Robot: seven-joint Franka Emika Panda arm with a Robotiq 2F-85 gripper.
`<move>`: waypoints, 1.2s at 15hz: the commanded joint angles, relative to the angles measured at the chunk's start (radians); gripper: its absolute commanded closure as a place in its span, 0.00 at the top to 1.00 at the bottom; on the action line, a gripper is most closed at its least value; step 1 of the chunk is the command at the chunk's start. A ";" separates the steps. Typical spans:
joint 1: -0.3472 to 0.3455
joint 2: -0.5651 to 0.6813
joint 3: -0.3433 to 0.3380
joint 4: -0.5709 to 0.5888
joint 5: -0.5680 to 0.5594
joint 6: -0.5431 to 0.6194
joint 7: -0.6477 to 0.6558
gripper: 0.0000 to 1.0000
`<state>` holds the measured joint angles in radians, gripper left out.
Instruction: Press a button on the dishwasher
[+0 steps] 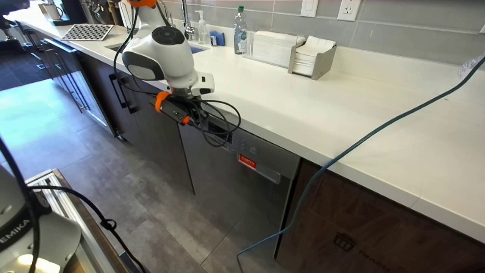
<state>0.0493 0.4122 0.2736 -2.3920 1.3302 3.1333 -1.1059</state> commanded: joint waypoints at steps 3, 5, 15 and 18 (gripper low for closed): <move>-0.013 0.008 0.002 0.026 0.009 0.005 -0.017 0.00; 0.011 -0.004 -0.025 -0.012 -0.047 -0.008 0.025 0.00; 0.182 -0.092 -0.208 -0.154 -0.320 -0.089 0.237 0.46; 0.273 -0.165 -0.287 -0.207 -0.425 -0.112 0.330 0.67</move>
<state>0.2349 0.3542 0.0653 -2.5186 1.0130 3.0611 -0.8832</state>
